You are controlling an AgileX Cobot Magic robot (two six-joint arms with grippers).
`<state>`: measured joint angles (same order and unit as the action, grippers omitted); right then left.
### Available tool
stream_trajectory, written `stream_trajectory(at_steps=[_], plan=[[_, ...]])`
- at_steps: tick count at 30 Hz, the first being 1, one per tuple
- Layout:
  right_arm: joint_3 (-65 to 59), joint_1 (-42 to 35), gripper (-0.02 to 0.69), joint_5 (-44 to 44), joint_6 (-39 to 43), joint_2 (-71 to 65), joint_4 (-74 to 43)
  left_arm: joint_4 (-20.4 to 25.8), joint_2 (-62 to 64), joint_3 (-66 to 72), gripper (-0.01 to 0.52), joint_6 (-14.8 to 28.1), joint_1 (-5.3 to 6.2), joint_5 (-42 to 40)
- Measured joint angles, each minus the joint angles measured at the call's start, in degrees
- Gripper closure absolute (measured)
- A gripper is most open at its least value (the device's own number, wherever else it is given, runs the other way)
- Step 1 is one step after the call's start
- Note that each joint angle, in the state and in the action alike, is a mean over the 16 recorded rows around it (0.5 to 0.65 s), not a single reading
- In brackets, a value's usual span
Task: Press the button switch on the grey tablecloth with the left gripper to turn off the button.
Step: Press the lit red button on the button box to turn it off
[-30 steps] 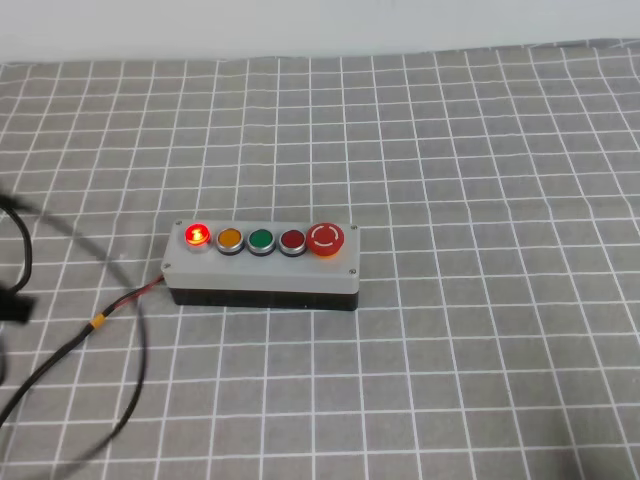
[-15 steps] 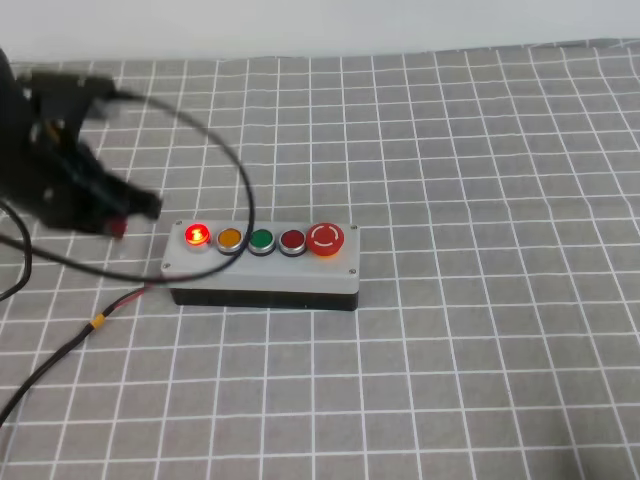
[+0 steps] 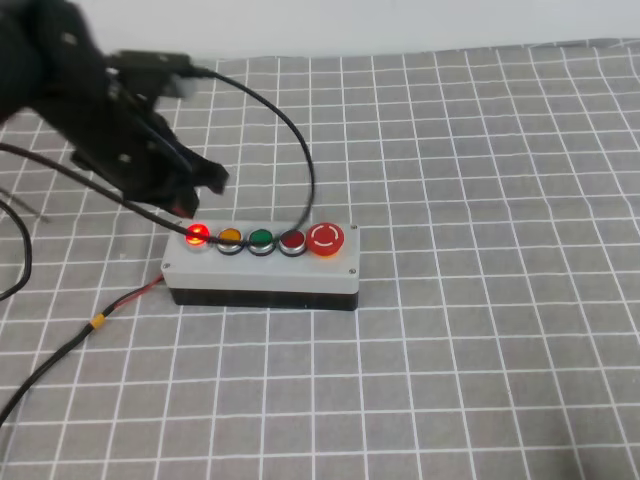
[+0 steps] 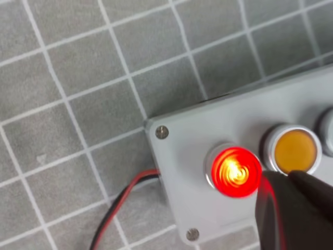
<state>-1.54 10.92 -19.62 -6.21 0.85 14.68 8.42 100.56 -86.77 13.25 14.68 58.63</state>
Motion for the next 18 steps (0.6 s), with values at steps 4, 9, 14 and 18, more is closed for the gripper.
stream_trajectory(at_steps=[4,9,14,18], plan=[[0.00,0.00,0.681,0.00,0.00,0.00,0.00,-2.91,2.72,-1.25,0.517,-1.59,1.98,0.09],[0.00,0.00,0.681,0.00,0.00,0.00,0.00,-7.05,4.89,-1.83,0.517,-3.94,3.86,-0.47],[0.00,0.00,0.681,0.00,0.00,0.00,0.00,-9.38,6.38,-2.16,0.517,-5.41,4.50,-1.70],[0.00,0.00,0.681,0.00,0.00,0.00,0.00,-10.47,7.34,-2.44,0.517,-6.08,4.53,-2.70]])
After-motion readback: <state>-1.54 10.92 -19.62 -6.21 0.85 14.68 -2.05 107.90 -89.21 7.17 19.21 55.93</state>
